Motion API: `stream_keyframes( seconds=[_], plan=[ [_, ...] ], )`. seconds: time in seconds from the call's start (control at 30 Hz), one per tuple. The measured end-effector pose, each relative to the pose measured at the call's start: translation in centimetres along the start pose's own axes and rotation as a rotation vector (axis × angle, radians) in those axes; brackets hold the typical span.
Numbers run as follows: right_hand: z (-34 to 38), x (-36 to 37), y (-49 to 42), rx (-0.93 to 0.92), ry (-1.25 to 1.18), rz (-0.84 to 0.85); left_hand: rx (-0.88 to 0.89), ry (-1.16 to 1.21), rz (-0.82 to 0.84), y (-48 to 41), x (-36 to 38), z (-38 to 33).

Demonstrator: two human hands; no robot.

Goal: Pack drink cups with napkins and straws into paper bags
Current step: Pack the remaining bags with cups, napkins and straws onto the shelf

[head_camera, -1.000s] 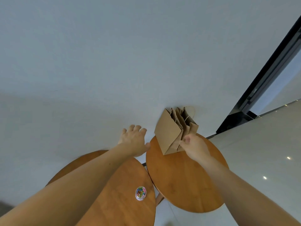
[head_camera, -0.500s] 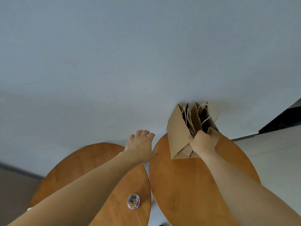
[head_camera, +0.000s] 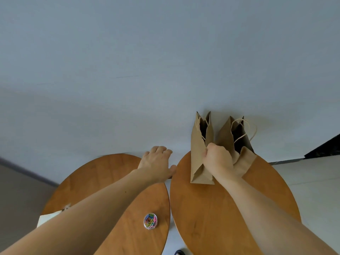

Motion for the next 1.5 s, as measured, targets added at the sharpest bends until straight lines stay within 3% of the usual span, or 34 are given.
stream_keyframes(
  seconds=[0.37,0.73,1.07,1.37,1.5],
  plan=[
    [17.5,-2.4,8.3,-0.28,-0.033,-0.071,-0.154,0.153,-0.103,9.9,-4.4,12.6],
    [30.6,6.6,22.4,-0.382,0.026,0.048,-0.312,0.243,-0.036,21.2,0.5,27.3],
    [31.2,11.8,28.8,-0.347,-0.044,0.29,-0.392,0.372,0.134,25.0,7.6,31.4],
    [30.6,12.3,25.5,-0.28,-0.215,0.361,-0.446,0.502,0.086,23.5,7.5,29.2],
    [29.3,12.7,24.5,-0.181,-0.137,0.378,-0.568,0.46,-0.013,22.7,7.2,29.5]
  ],
)
Point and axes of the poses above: each hand's wrist, its own y-axis away from the middle knuckle, its own x-axis out of the palm, z = x × y, the point moved 7 cm from there along -y, towards the middle knuckle, and after that the axes turned 12 degrees about y, right-handed, at the moved point
